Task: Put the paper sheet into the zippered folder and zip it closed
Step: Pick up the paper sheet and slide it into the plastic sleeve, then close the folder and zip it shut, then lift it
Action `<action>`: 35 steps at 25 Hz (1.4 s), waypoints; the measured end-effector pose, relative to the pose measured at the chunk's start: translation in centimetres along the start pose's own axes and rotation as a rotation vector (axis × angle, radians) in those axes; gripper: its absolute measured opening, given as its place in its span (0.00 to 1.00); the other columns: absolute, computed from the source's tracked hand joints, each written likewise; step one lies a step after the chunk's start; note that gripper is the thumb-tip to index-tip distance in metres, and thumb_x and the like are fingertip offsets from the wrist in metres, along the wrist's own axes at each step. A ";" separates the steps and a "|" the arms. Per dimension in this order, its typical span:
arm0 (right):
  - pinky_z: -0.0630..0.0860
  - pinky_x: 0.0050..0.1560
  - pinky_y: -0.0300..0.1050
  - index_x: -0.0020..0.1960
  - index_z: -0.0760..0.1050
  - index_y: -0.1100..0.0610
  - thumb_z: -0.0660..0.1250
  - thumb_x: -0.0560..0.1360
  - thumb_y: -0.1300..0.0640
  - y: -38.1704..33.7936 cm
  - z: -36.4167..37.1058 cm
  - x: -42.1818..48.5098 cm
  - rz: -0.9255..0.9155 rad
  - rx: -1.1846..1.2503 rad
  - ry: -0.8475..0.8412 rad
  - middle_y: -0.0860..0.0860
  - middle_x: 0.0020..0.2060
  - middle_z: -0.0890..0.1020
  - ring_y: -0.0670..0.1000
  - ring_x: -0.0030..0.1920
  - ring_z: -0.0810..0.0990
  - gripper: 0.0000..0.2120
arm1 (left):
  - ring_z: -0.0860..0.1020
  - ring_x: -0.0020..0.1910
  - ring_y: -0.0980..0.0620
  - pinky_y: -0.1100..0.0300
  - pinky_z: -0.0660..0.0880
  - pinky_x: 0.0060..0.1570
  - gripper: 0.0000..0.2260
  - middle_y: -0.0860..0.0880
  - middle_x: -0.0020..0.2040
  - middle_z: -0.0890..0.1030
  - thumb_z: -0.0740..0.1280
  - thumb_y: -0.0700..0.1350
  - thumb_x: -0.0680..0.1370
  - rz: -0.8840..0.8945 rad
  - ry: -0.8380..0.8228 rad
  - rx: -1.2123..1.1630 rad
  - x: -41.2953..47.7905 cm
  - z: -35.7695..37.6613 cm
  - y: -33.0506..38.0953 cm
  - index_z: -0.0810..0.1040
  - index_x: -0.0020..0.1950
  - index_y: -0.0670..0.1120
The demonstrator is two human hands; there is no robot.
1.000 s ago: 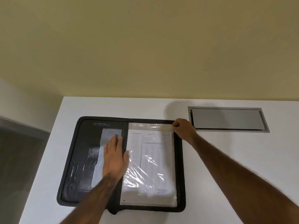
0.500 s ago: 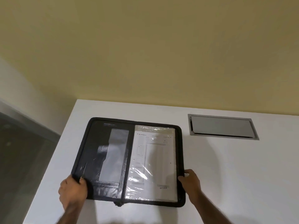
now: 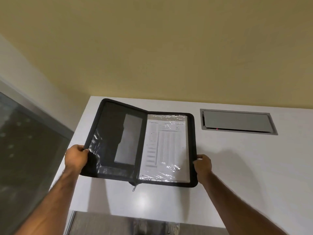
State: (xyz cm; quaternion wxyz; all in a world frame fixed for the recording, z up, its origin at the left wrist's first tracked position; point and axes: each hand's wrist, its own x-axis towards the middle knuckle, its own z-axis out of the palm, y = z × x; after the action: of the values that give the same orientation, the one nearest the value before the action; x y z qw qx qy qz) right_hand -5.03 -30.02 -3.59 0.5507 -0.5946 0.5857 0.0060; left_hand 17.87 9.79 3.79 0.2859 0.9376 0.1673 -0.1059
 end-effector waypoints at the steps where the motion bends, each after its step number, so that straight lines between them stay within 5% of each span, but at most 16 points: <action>1: 0.82 0.49 0.54 0.56 0.77 0.61 0.60 0.75 0.71 -0.8 0.1 0.2 -0.012 -0.006 0.001 0.59 0.51 0.81 0.60 0.50 0.80 0.14 | 0.81 0.51 0.37 0.49 0.75 0.52 0.05 0.40 0.49 0.84 0.70 0.41 0.77 0.014 -0.009 -0.031 0.0 -0.2 0.9 0.82 0.51 0.41; 7: 0.80 0.51 0.53 0.56 0.79 0.67 0.63 0.74 0.71 -3.0 0.2 1.1 -0.021 -0.101 -0.035 0.61 0.47 0.81 0.62 0.47 0.80 0.12 | 0.80 0.50 0.42 0.51 0.76 0.46 0.07 0.44 0.52 0.83 0.67 0.45 0.80 0.132 -0.053 -0.111 -1.9 -1.3 3.5 0.77 0.55 0.44; 13: 0.81 0.58 0.57 0.62 0.76 0.67 0.64 0.76 0.66 -3.2 0.7 -0.1 -0.007 -0.203 -0.058 0.62 0.53 0.81 0.63 0.54 0.80 0.15 | 0.81 0.60 0.42 0.42 0.79 0.60 0.15 0.45 0.62 0.82 0.64 0.49 0.83 0.242 -0.201 -0.226 -6.3 -2.5 5.1 0.75 0.68 0.47; 17: 0.78 0.57 0.54 0.57 0.76 0.60 0.63 0.76 0.61 -4.5 1.2 -3.2 -0.124 -0.410 0.082 0.57 0.53 0.77 0.61 0.57 0.77 0.11 | 0.79 0.60 0.57 0.55 0.76 0.63 0.16 0.60 0.61 0.80 0.61 0.54 0.83 0.278 -0.378 -0.417 -10.0 -2.7 6.2 0.76 0.70 0.53; 19: 0.74 0.50 0.49 0.42 0.74 0.53 0.63 0.75 0.62 -5.9 2.1 -5.3 -0.234 -0.318 -0.059 0.51 0.40 0.75 0.55 0.49 0.75 0.06 | 0.76 0.60 0.67 0.63 0.71 0.62 0.20 0.68 0.61 0.78 0.57 0.63 0.82 0.291 -0.454 -0.496 -12.1 -2.5 6.6 0.74 0.71 0.58; 21: 0.70 0.43 0.49 0.34 0.69 0.53 0.65 0.77 0.60 -6.9 3.2 -7.2 -0.319 -0.155 -0.267 0.51 0.34 0.72 0.53 0.40 0.72 0.13 | 0.78 0.63 0.62 0.62 0.71 0.63 0.28 0.62 0.64 0.80 0.49 0.71 0.78 0.306 -0.557 -0.619 -13.8 -1.6 6.5 0.76 0.69 0.62; 24: 0.75 0.43 0.44 0.46 0.79 0.52 0.65 0.79 0.51 -8.8 4.1 -10.5 -0.343 0.022 -0.498 0.49 0.44 0.81 0.49 0.43 0.78 0.07 | 0.80 0.62 0.55 0.57 0.74 0.61 0.35 0.55 0.63 0.82 0.43 0.74 0.75 0.337 -0.636 -0.664 -15.5 0.2 6.7 0.77 0.67 0.60; 29: 0.80 0.59 0.54 0.69 0.73 0.56 0.61 0.81 0.43 -10.4 3.7 -11.9 -0.194 0.226 -0.659 0.55 0.63 0.80 0.57 0.62 0.80 0.23 | 0.80 0.61 0.48 0.50 0.75 0.63 0.31 0.48 0.62 0.83 0.47 0.65 0.83 0.179 -0.742 -0.523 -14.6 4.7 6.3 0.79 0.67 0.47; 32: 0.83 0.49 0.50 0.61 0.77 0.51 0.57 0.81 0.37 -9.9 2.1 -10.9 -0.085 0.339 -0.660 0.51 0.54 0.84 0.55 0.56 0.83 0.21 | 0.78 0.64 0.45 0.56 0.72 0.64 0.13 0.46 0.63 0.82 0.60 0.44 0.84 0.275 -0.586 -0.136 -13.2 7.6 4.3 0.79 0.65 0.44; 35: 0.84 0.48 0.50 0.57 0.79 0.49 0.56 0.79 0.35 -9.0 0.3 -9.5 -0.003 0.394 -0.573 0.47 0.50 0.86 0.54 0.53 0.84 0.22 | 0.79 0.60 0.46 0.61 0.71 0.57 0.16 0.46 0.62 0.82 0.61 0.35 0.80 0.488 -0.602 0.219 -13.0 9.7 2.4 0.80 0.64 0.45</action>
State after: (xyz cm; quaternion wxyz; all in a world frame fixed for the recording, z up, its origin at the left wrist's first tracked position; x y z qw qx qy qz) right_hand -1.47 -25.88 8.29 0.7971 -0.4519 0.3963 0.0588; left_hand 5.78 -0.90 0.91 0.2373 0.9018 -0.1638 -0.3219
